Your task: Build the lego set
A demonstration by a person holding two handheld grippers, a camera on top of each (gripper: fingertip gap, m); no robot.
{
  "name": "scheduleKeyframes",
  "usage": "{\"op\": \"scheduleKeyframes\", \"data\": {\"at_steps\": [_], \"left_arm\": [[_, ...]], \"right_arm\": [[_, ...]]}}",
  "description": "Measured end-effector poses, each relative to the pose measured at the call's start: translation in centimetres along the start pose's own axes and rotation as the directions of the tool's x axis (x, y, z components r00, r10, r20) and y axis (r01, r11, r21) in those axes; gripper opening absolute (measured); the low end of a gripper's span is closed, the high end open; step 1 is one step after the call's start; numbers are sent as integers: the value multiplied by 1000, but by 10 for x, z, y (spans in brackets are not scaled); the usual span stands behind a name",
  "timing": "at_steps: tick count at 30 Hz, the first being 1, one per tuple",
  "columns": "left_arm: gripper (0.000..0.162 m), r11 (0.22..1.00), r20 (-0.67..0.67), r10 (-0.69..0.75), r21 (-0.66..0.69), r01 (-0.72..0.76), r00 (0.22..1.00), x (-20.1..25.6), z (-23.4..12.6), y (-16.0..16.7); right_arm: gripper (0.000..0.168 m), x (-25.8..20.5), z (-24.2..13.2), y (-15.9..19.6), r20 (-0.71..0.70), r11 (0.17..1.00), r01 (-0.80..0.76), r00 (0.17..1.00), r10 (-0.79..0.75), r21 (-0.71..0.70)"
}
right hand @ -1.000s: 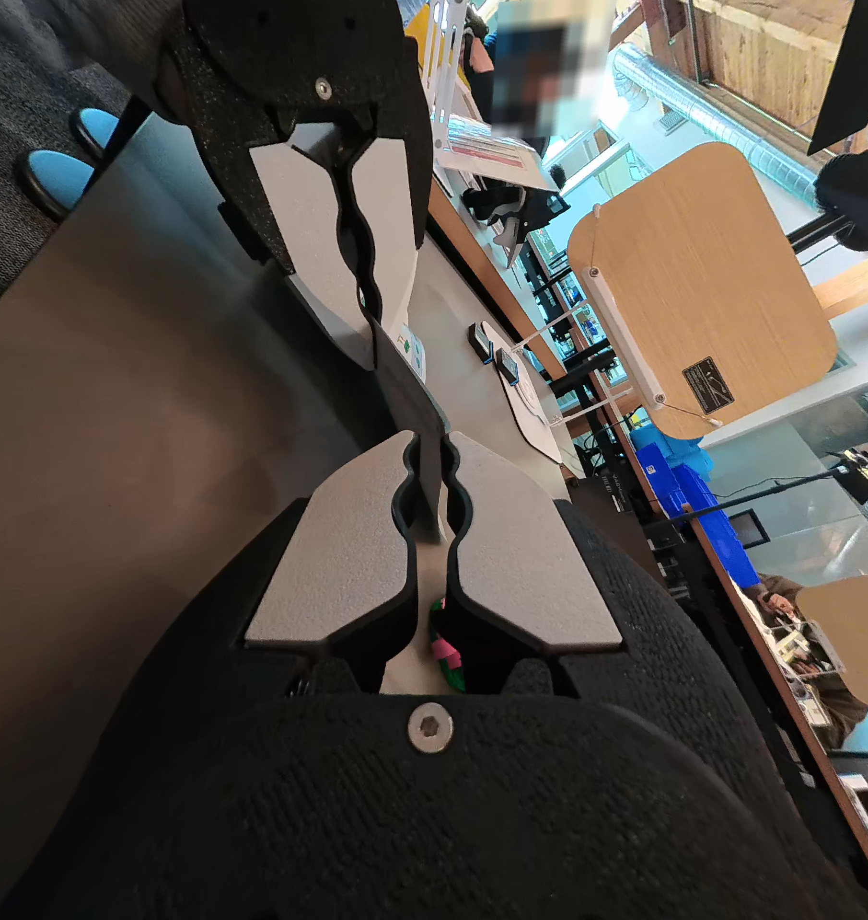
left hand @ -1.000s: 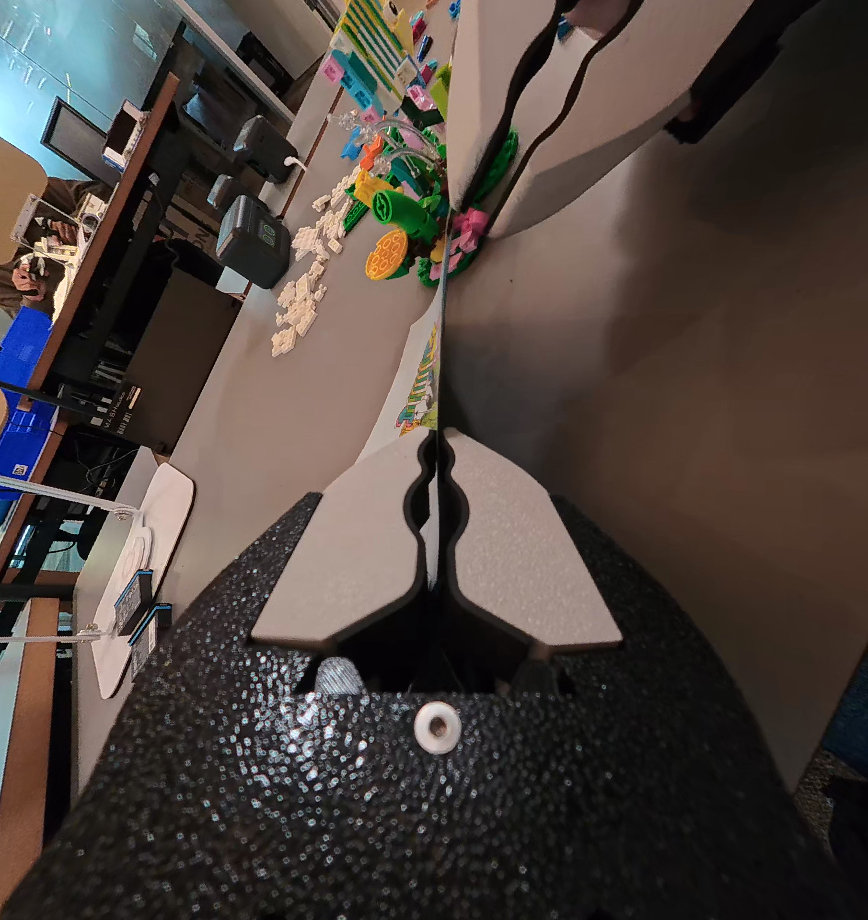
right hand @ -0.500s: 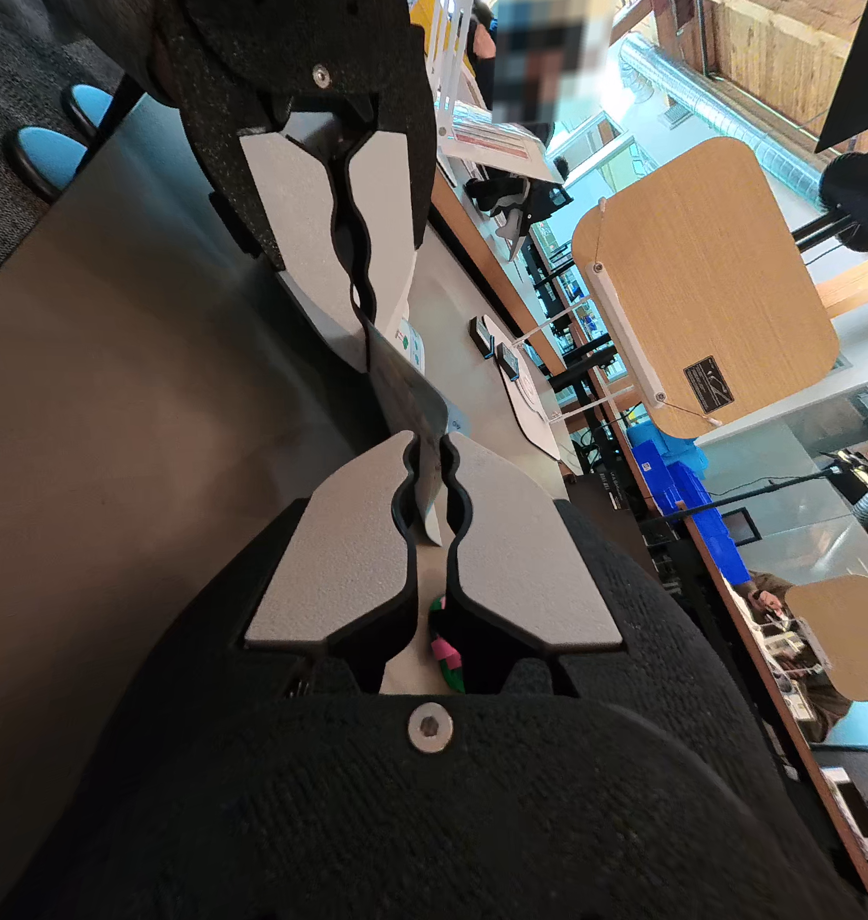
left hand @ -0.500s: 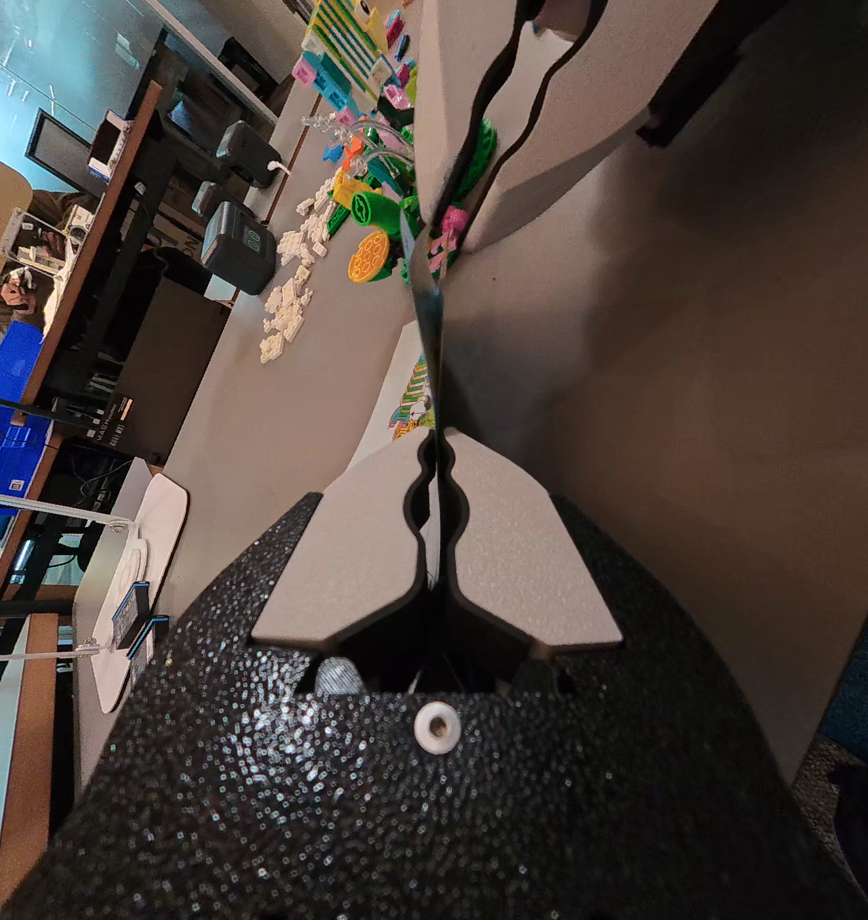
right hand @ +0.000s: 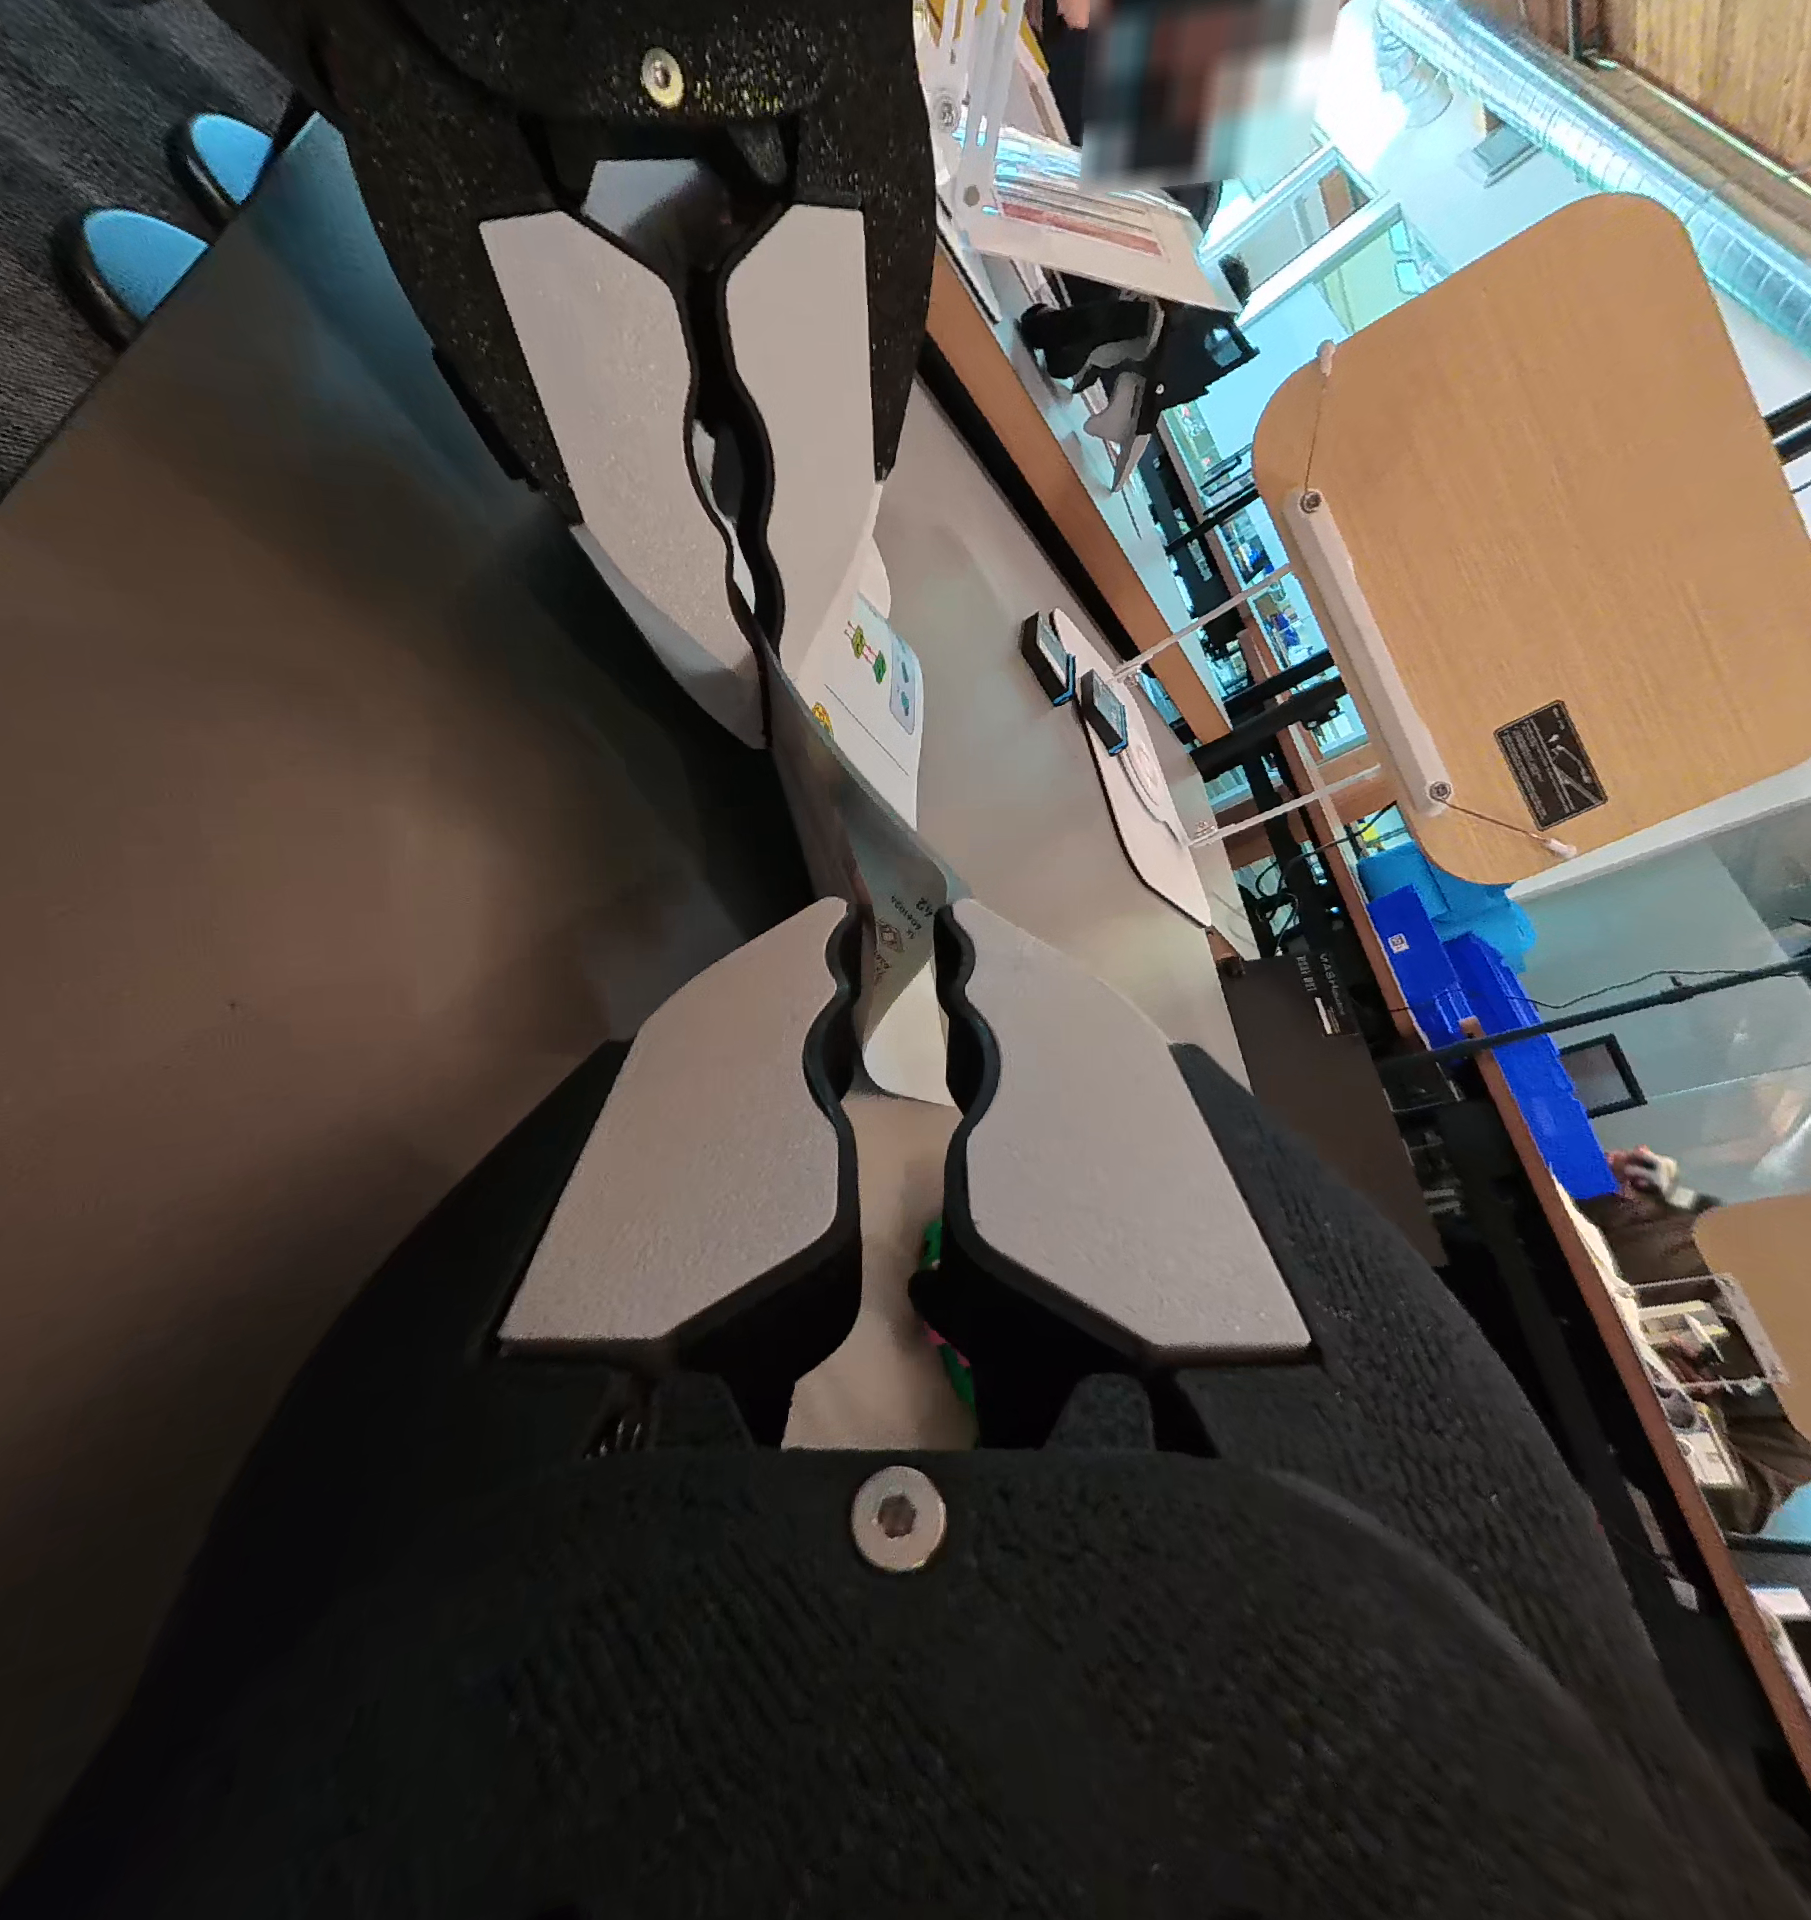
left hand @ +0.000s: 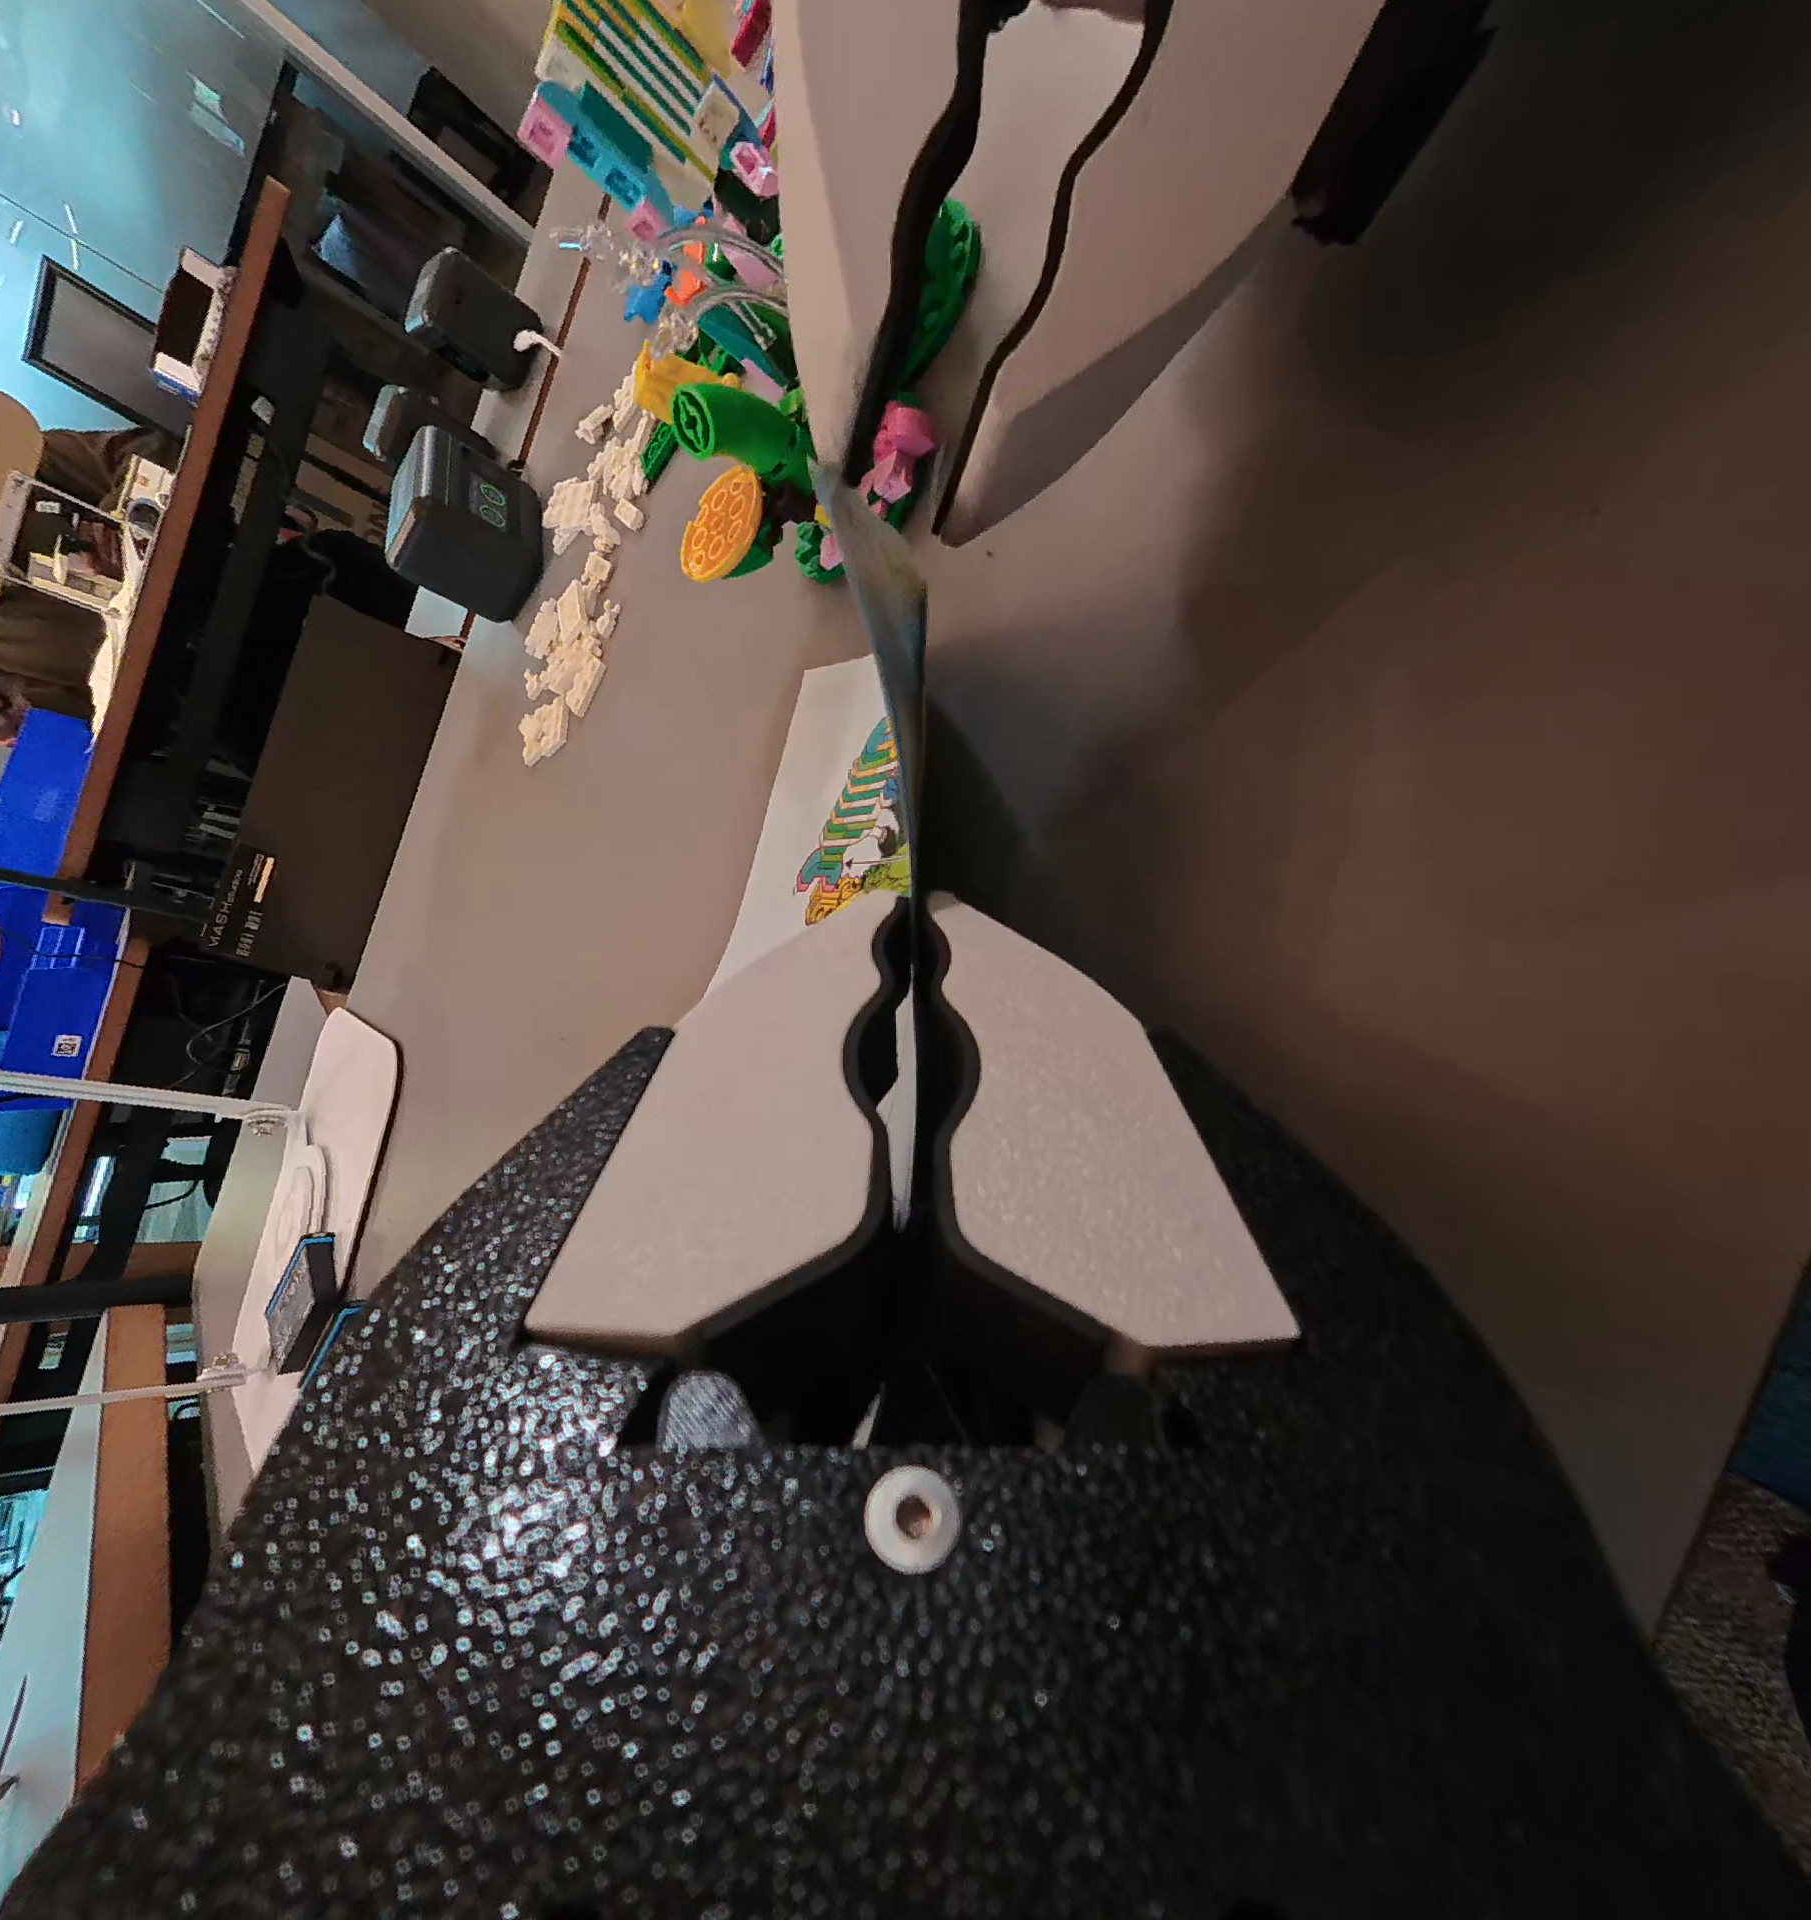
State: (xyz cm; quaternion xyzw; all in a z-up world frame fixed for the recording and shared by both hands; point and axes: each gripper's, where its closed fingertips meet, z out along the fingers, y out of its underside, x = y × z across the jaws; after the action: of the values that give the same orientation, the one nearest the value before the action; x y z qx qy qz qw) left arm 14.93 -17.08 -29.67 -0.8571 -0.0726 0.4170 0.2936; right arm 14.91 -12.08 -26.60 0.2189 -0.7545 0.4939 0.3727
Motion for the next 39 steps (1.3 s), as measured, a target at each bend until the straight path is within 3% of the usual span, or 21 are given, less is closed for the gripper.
{"op": "scheduleKeyframes", "data": {"at_steps": [1,10,15,17,20,24,29,34,39], "left_arm": [[0,1000,0,1,-1,-1,1000,0,0,0],[0,1000,0,-26,-7,26,1000,-1,1,3],[0,992,-54,-126,7,127,990,-1,-1,1],[13,979,-120,-199,27,204,973,1,-4,-3],[30,918,-252,-353,94,386,901,0,-11,-18],[23,800,-368,-484,183,572,794,-18,-18,-44],[16,741,-456,-534,153,653,712,-19,-9,-59],[2,605,-574,-594,143,783,564,-23,-15,-67],[14,558,-579,-630,127,820,518,-27,-17,-62]], "right_arm": [[12,-1,0,1,5,1000,-3,1000,3,-6],[0,-3,1,3,17,1000,5,1000,-5,-17],[0,-5,0,2,28,1000,11,1000,-10,-16],[0,-5,-1,2,27,1000,18,999,-17,-16],[0,-5,-1,1,20,999,45,999,-45,-16],[0,-2,-2,-5,-29,994,113,993,-113,9],[0,6,-1,-18,-88,983,172,982,-166,65],[0,13,1,-28,-120,970,224,970,-212,98],[0,13,5,-37,-119,957,255,963,-240,134]]}}
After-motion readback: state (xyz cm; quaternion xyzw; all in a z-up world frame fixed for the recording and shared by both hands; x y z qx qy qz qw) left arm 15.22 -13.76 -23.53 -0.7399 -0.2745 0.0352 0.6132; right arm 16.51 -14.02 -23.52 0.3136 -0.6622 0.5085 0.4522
